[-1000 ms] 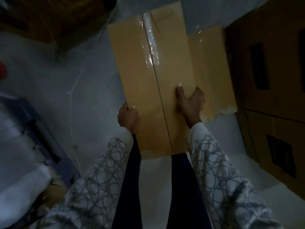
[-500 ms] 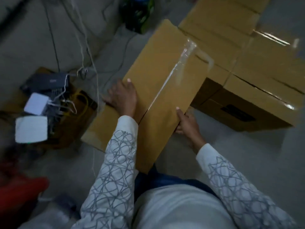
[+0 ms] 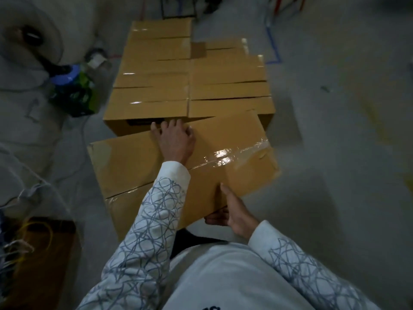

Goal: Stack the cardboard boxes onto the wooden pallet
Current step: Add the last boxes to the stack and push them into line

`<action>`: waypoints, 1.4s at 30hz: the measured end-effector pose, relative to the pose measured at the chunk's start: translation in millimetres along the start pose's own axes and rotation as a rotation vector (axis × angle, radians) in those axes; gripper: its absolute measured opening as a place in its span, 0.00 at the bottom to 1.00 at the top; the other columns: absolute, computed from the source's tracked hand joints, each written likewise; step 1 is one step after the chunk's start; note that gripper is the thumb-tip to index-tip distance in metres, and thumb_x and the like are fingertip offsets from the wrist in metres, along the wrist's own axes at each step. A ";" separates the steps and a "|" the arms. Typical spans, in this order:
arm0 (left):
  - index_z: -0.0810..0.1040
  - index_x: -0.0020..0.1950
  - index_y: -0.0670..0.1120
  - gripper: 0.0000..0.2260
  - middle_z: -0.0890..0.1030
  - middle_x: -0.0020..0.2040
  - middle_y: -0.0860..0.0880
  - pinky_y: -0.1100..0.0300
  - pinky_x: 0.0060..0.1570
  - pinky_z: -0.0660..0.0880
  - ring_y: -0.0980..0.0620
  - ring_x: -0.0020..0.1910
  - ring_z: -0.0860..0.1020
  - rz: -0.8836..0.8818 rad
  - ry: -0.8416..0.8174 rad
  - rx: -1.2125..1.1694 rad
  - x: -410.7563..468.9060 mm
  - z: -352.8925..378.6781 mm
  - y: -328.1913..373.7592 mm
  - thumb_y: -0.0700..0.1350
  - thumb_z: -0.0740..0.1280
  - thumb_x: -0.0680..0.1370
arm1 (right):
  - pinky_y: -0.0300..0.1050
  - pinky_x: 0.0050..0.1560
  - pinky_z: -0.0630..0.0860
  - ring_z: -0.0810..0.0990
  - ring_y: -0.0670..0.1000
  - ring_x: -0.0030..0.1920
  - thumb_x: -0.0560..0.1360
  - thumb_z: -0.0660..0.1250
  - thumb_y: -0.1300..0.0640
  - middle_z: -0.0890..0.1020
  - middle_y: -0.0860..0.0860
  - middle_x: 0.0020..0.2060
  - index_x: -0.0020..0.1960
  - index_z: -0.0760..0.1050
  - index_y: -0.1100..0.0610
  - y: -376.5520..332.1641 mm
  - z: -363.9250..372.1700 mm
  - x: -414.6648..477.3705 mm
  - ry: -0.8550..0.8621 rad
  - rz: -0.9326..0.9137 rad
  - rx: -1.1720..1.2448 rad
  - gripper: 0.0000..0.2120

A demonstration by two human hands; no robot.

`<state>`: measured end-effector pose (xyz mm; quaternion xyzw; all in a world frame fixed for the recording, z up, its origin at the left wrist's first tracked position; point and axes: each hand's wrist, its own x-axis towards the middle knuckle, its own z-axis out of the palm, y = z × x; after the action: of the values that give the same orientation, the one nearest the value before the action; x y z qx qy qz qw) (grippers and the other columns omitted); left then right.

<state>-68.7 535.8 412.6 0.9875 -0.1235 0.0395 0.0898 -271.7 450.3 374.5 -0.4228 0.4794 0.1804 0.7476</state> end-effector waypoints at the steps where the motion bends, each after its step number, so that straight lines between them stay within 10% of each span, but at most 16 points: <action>1: 0.79 0.61 0.46 0.18 0.81 0.61 0.46 0.39 0.74 0.53 0.41 0.65 0.72 0.036 -0.004 -0.007 0.5 5.9 23.8 0.56 0.57 0.82 | 0.63 0.47 0.85 0.87 0.63 0.39 0.81 0.66 0.38 0.84 0.63 0.44 0.66 0.70 0.53 -3.2 -19.5 -0.9 0.023 -0.019 0.024 0.23; 25: 0.74 0.70 0.47 0.21 0.78 0.67 0.44 0.44 0.70 0.57 0.41 0.67 0.72 0.565 -0.258 -0.183 212.0 134.4 518.9 0.57 0.58 0.82 | 0.57 0.39 0.85 0.88 0.66 0.43 0.75 0.76 0.42 0.86 0.67 0.48 0.70 0.70 0.61 -282.5 -334.8 97.3 0.432 -0.158 0.540 0.34; 42: 0.73 0.72 0.48 0.23 0.76 0.69 0.47 0.47 0.69 0.58 0.44 0.68 0.72 0.235 -0.152 -0.224 427.6 193.2 778.2 0.59 0.60 0.82 | 0.55 0.37 0.85 0.87 0.66 0.40 0.74 0.75 0.38 0.83 0.69 0.50 0.71 0.67 0.62 -606.4 -571.2 220.2 0.360 -0.235 0.248 0.38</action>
<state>160.0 -343.5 396.5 0.9502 -0.2481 -0.0391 0.1847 -79.9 -389.6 357.1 -0.4060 0.5710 -0.0461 0.7121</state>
